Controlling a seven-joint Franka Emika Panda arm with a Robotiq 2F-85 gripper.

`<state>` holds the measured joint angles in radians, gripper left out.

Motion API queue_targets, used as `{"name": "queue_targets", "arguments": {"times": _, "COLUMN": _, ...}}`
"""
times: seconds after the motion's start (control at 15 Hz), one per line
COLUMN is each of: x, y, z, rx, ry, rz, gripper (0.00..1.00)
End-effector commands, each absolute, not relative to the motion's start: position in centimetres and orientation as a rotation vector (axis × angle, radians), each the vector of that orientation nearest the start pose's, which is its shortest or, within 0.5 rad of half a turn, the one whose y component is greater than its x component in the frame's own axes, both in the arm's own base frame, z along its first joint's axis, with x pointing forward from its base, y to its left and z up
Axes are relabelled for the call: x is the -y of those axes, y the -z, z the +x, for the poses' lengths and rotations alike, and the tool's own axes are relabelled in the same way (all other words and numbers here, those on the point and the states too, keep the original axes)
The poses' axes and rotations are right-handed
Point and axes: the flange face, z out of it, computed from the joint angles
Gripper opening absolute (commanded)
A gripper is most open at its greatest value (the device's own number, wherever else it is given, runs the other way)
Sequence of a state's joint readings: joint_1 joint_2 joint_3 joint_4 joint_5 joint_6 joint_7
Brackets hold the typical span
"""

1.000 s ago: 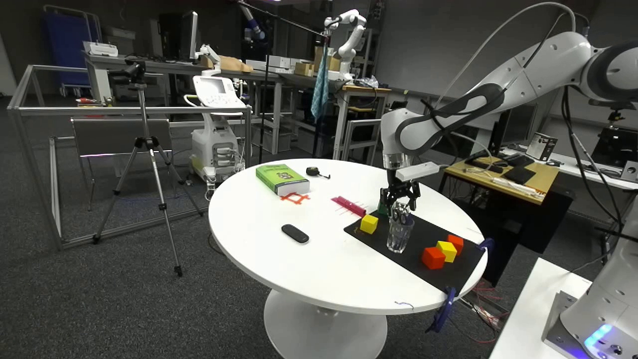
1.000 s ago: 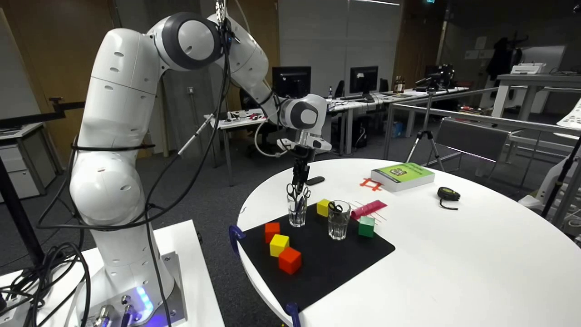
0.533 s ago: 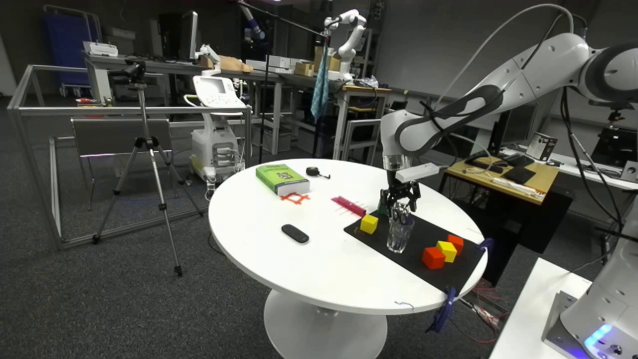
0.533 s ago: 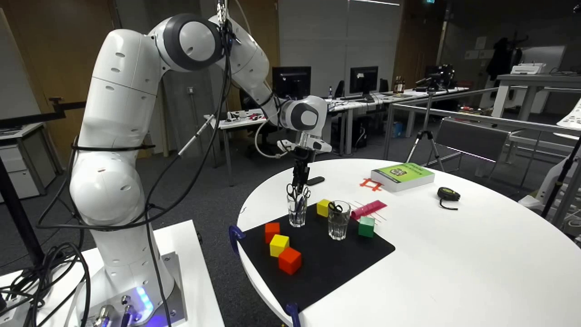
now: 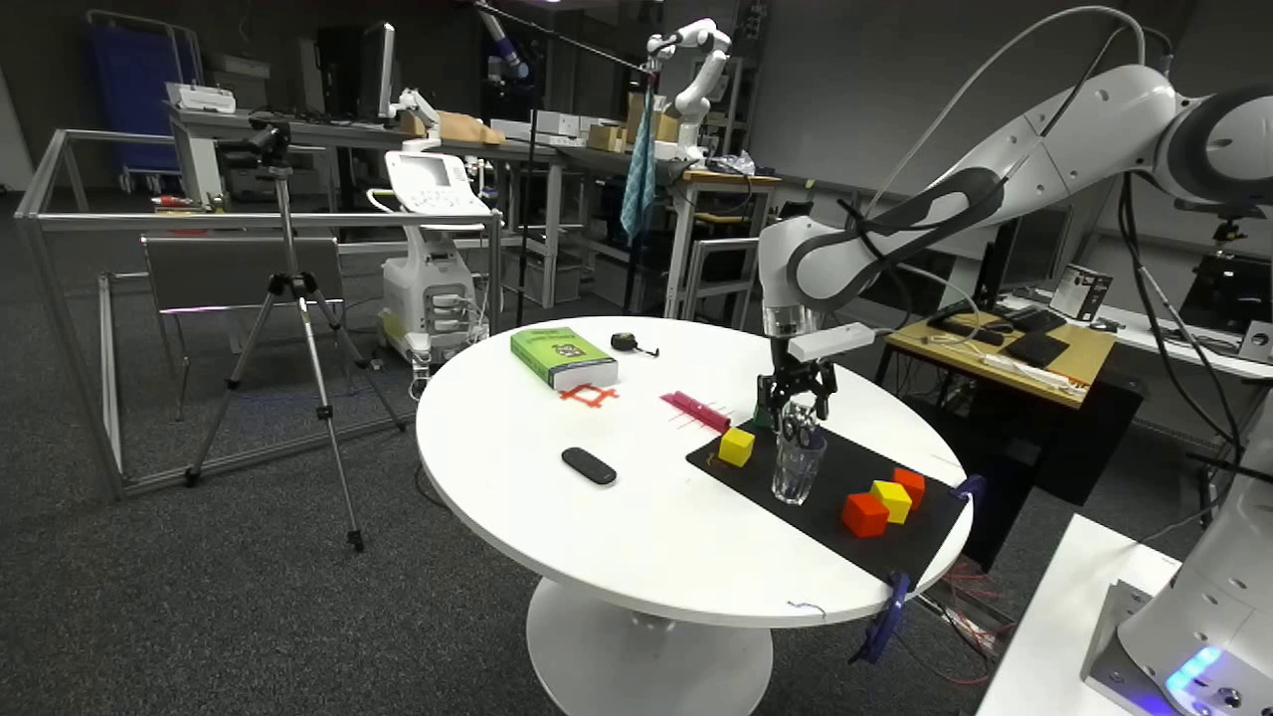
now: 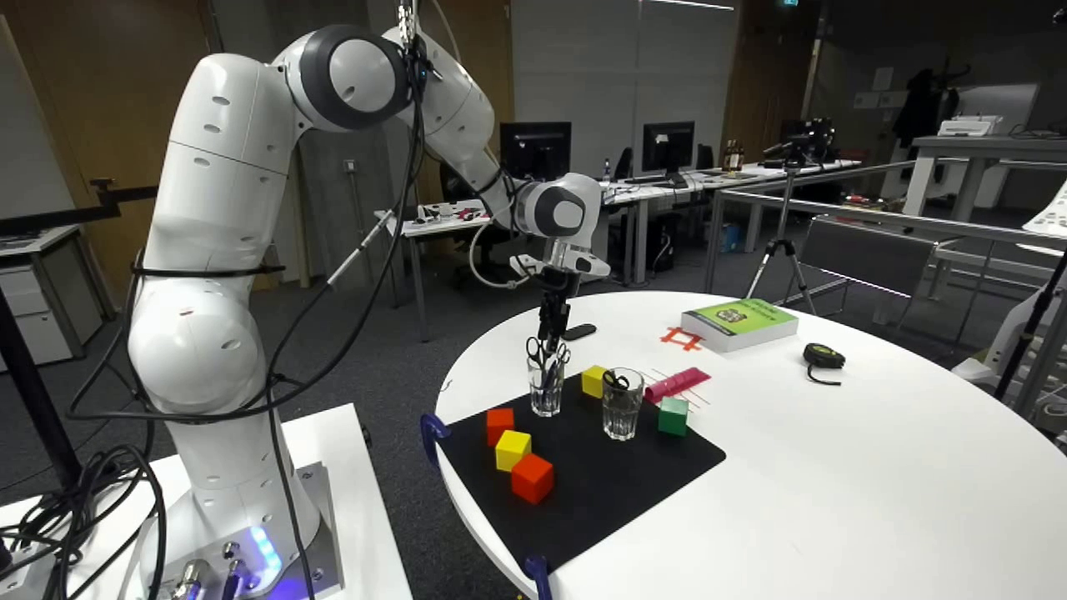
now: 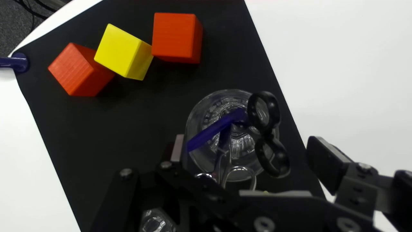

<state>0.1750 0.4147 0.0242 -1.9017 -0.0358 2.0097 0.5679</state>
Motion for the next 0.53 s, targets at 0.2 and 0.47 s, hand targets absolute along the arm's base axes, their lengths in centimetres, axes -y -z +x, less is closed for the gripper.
{"name": "queue_targets", "arguments": {"times": 0.2, "x": -11.78, "y": -26.56, "z": 58.43, "rx": -0.531, "ry": -0.46, "rz": -3.213, "gripper": 0.48}}
{"name": "queue_targets", "arguments": {"times": 0.47, "x": -12.02, "y": -26.44, "z": 58.42, "rx": -0.524, "ry": -0.464, "rz": -3.217, "gripper": 0.17}}
